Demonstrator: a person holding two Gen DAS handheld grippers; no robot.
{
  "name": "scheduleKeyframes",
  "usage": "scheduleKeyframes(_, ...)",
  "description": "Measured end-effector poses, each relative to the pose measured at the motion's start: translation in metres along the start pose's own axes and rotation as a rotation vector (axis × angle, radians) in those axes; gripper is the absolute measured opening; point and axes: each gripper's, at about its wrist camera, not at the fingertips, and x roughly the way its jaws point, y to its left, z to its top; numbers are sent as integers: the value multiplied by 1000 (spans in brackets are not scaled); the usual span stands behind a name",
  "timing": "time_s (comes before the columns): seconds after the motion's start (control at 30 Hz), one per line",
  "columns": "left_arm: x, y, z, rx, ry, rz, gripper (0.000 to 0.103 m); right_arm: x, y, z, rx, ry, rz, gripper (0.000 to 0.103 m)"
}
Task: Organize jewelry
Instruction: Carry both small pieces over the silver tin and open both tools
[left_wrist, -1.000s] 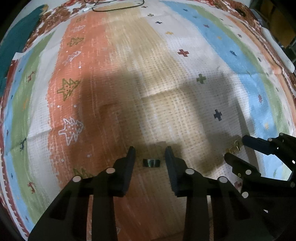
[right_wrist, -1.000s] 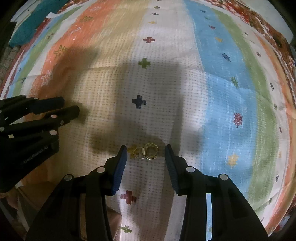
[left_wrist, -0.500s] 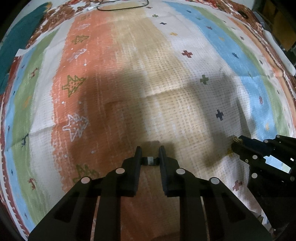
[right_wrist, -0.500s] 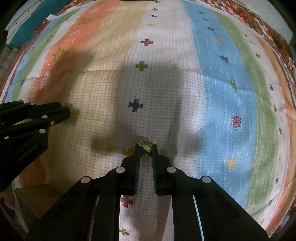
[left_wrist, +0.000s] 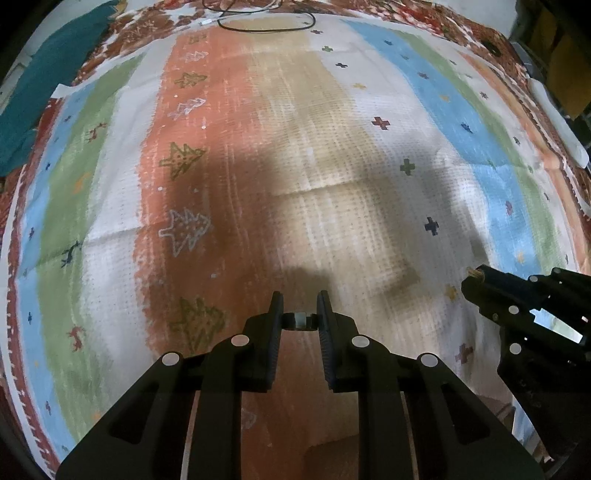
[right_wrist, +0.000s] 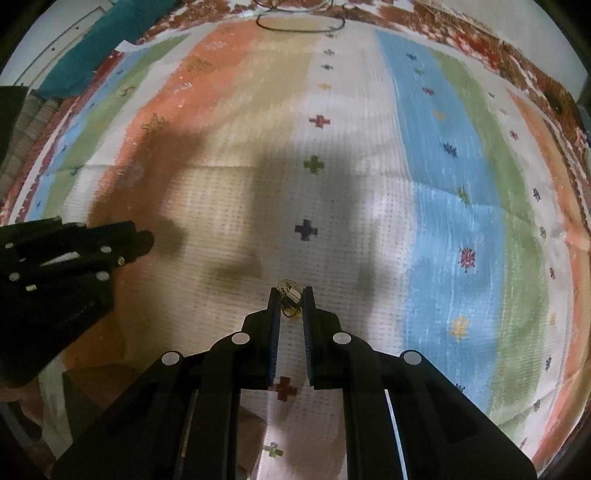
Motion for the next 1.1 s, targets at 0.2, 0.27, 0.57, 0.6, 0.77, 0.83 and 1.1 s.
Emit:
scheduleKeyframes(0.2,-17,-8,-8,-3,-29,-5,18,-7,13,-5,-22,-15,-9,13)
scheduleKeyframes(0.27,-21,-10,-9,-1,-36,-5,18,-12,14,-6,-21,-26,-7,13)
scheduleKeyframes(0.57,-54,-22,-20,6,-97,-26,18,-35,21,-13,-29,-76,21,13)
scheduleKeyframes(0.6,-57,-23,-22,8,-103,-28,18,-37,21,-14,-28,-77,23,13)
scheduleKeyframes(0.77,-70,-27,-31,5,-129,-41,18,-50,21,-25,-34,-95,21,13)
scheduleKeyframes(0.83,-74,-29,-36,5,-135,-44,18,-57,20,-30,-29,-108,28,13)
scheduleKeyframes(1.1,-88,-34,-52,-3,-158,-59,18,-72,27,-43,-39,-144,46,13)
